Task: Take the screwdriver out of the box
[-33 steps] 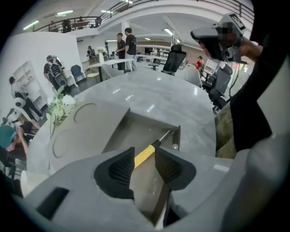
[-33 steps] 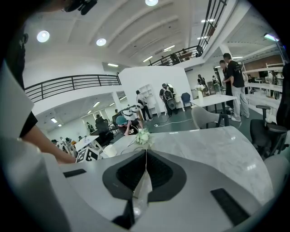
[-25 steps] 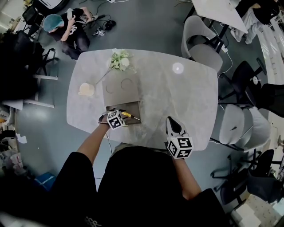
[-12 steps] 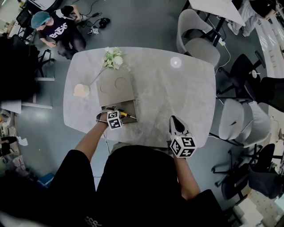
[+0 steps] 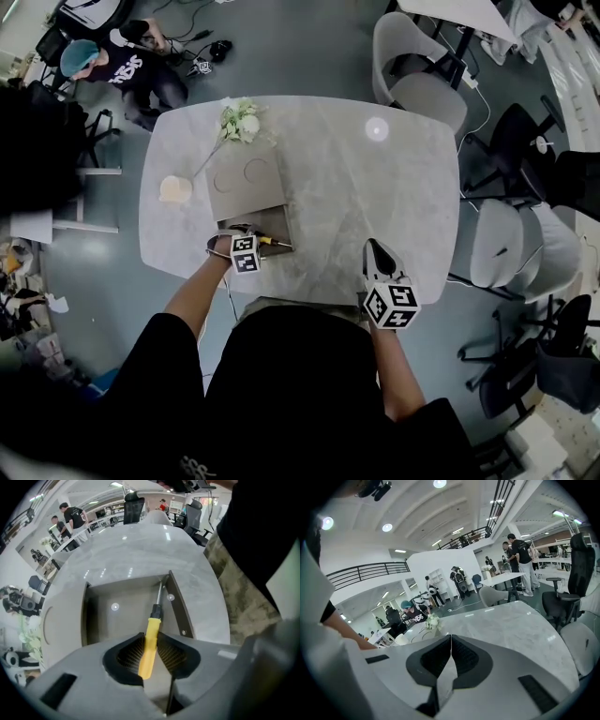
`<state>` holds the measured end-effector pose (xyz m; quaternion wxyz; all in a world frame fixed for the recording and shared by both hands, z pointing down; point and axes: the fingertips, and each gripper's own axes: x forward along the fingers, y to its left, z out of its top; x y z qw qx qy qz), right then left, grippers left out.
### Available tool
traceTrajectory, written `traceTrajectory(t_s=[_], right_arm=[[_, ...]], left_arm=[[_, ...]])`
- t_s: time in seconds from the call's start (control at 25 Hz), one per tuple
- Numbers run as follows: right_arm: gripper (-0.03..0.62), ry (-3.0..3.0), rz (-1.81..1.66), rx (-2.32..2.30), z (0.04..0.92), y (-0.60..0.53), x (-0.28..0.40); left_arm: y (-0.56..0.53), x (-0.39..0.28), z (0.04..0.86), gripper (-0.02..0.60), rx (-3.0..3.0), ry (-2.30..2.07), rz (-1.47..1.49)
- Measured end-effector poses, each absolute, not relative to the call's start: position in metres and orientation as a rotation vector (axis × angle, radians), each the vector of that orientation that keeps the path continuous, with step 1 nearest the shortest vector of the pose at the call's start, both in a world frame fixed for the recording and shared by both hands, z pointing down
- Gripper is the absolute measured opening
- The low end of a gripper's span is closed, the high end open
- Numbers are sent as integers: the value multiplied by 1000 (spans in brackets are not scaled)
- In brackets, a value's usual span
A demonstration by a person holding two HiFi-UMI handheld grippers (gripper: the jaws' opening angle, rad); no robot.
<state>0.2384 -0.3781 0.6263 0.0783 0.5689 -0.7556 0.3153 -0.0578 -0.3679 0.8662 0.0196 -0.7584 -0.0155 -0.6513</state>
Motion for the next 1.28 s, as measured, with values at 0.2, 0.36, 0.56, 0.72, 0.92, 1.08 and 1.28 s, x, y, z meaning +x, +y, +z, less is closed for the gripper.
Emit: traceTrajectory(t_s=[0.2,0.36,0.56,0.72,0.92,1.08,1.28], right_arm=[[12,-2198,1002,1773,640,-354,251],[12,-2178,974,1776,640,-338,252],[12,-2214,928,1753,627,-335,235],[12,-2283,916,1738,603,-329,207],[12,-2330,845,1772,565,-313,168],[12,-2320,780,1755,549,-285,148],[12,-2340,663,1738,526,-244,125]], left_arm=[[-366,-68,861,89,-2263,-79,-2013],[-368,-74,847,89,-2321,30,-1997],[-373,-91,828,89,-2367,240,-1995],[-360,-83,792,89,-2545,448,-1831],[-335,-87,730,89,-2827,817,-1502],[-307,-91,669,89,-2971,1035,-1203],[-269,-107,591,89,-3036,1219,-879]])
